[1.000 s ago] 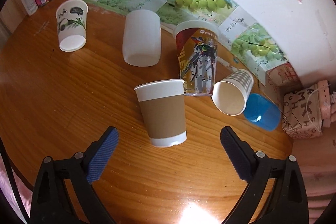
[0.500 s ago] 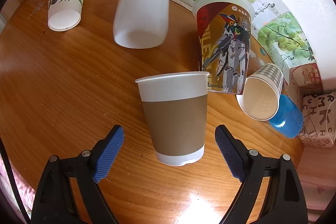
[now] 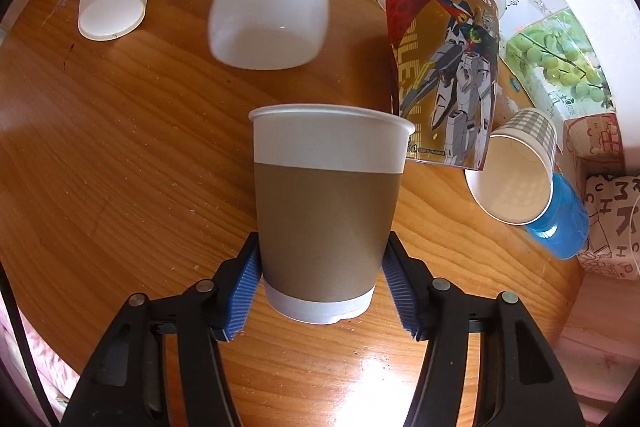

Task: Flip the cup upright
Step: 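Close the left gripper around the brown sleeve of the cup, then lift the brown-sleeved cup with the left gripper and carry it across the desk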

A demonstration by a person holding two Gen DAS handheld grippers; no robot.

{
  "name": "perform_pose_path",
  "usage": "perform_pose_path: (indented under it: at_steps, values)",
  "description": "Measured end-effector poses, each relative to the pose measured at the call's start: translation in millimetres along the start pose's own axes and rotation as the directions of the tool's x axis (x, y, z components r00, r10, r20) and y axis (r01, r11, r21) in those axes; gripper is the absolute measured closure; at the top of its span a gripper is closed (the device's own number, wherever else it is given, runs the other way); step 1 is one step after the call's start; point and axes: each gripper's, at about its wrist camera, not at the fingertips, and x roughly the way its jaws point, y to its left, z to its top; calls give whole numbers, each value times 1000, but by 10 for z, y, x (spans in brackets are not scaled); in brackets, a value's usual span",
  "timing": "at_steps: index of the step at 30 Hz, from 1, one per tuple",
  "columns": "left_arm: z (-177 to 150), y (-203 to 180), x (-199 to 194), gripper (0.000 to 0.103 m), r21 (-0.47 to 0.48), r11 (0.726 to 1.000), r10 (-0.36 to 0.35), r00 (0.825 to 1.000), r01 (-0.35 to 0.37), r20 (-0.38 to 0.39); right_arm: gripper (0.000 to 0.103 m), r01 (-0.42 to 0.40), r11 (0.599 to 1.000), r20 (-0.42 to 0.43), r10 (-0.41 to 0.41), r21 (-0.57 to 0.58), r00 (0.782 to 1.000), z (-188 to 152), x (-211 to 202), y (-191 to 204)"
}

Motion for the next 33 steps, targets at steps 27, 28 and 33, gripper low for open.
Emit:
perform_pose_path:
  at_steps: [27,28,33]
  values:
    - [-708,18,-310,41,170,985,-22,1000,23,-5,13,-16,999,49,14,50,999,-266,-247,-6]
    - [-731,27,-337,41,177,984,-24,1000,24,-4,13,-15,999,54,12,51,998,-283,-270,-6]
    - [-915,2,-387,41,220,975,-23,1000,24,-7,13,-13,999,91,8,51,996,-371,-404,-11]
